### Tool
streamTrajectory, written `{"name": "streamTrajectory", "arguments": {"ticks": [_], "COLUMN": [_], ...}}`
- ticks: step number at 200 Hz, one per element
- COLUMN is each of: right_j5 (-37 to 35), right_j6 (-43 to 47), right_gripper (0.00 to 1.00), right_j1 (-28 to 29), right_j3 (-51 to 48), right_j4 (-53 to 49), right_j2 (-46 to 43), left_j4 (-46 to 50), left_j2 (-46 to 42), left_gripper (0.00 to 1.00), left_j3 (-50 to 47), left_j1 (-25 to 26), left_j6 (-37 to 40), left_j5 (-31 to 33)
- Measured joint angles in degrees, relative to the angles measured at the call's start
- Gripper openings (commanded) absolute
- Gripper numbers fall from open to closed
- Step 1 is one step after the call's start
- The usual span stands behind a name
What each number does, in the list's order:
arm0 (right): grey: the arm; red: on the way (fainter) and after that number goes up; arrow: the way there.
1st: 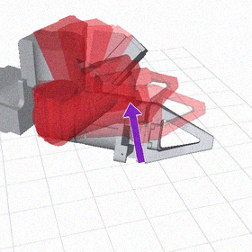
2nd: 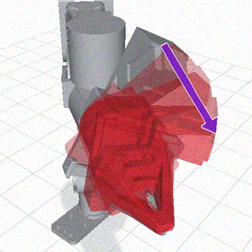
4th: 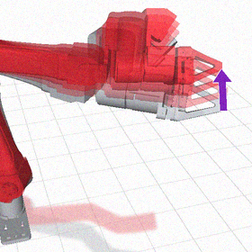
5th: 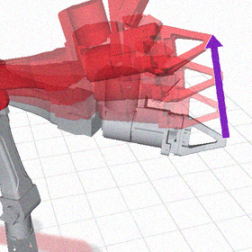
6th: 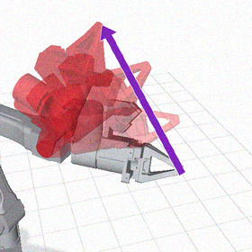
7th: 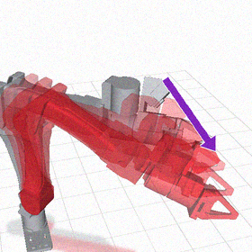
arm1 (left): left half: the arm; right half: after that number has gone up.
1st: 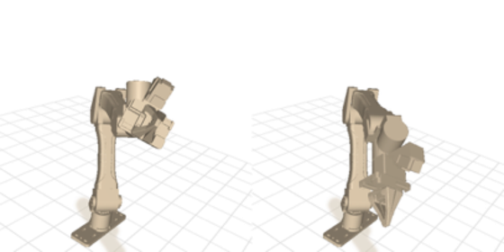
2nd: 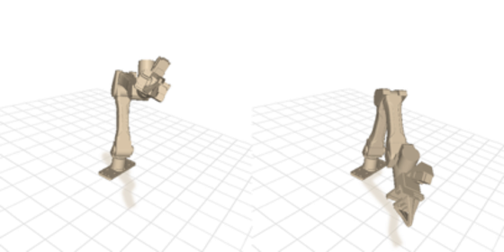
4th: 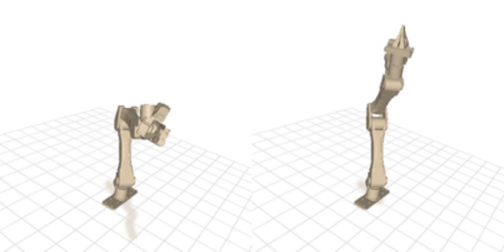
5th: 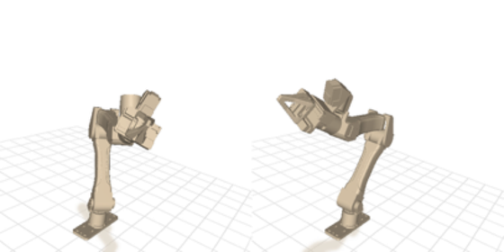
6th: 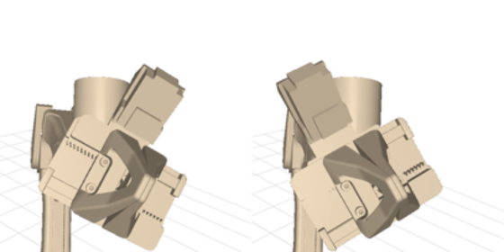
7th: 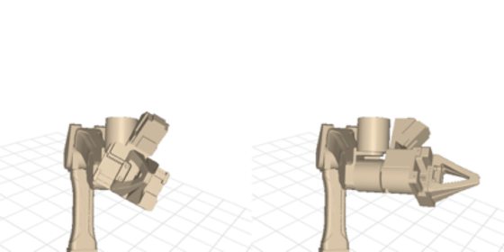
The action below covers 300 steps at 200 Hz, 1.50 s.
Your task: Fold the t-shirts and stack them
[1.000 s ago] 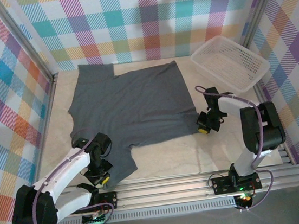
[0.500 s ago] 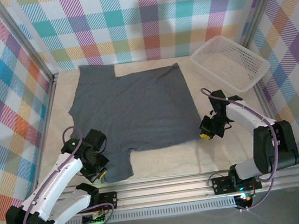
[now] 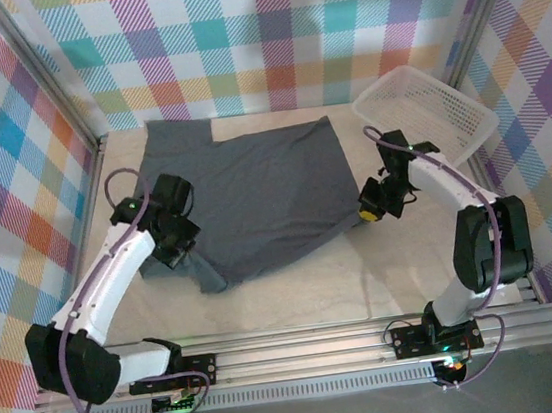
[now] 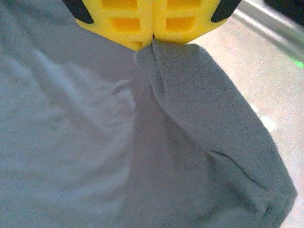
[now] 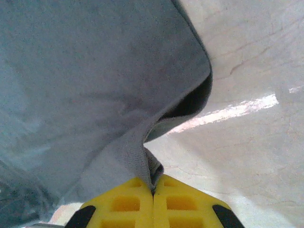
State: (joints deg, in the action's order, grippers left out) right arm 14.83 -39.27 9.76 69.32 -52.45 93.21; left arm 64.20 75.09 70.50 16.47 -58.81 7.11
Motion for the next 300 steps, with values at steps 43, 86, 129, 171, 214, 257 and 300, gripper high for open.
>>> {"name": "streamTrajectory", "arguments": {"ticks": [43,86,129,171,214,257,300], "right_j5": [-1.09,-2.43,-3.93,-5.18,-5.20,-5.20,-5.09], "right_j6": [-1.18,-1.90,-1.90,-1.92,-1.90,-1.92,-1.92], "right_gripper": [0.00,0.00,0.00,0.00,0.00,0.00,0.00], "right_j1": [0.00,0.00,0.00,0.00,0.00,0.00,0.00], "right_j3": [6.64,15.06,20.59,23.74,27.19,29.05,31.28], "right_j4": [0.37,0.61,0.70,0.42,0.07,-0.22,-0.33], "right_j2": [6.08,11.96,17.62,21.05,23.41,24.72,27.58], "left_j4": [-3.54,-4.74,-6.27,-7.48,-10.45,-13.16,-14.95], "left_j2": [4.68,7.34,9.09,10.73,12.68,15.96,20.41], "left_gripper": [0.00,0.00,0.00,0.00,0.00,0.00,0.00], "left_j3": [6.54,9.40,11.41,11.52,11.52,12.92,14.71], "left_j1": [-6.27,-10.36,-12.94,-15.52,-16.52,-16.96,-17.68], "left_j6": [4.00,6.47,8.15,9.66,11.19,12.68,13.75], "left_j5": [-0.11,-0.15,-0.13,-0.13,-0.24,-1.09,-1.70]}}
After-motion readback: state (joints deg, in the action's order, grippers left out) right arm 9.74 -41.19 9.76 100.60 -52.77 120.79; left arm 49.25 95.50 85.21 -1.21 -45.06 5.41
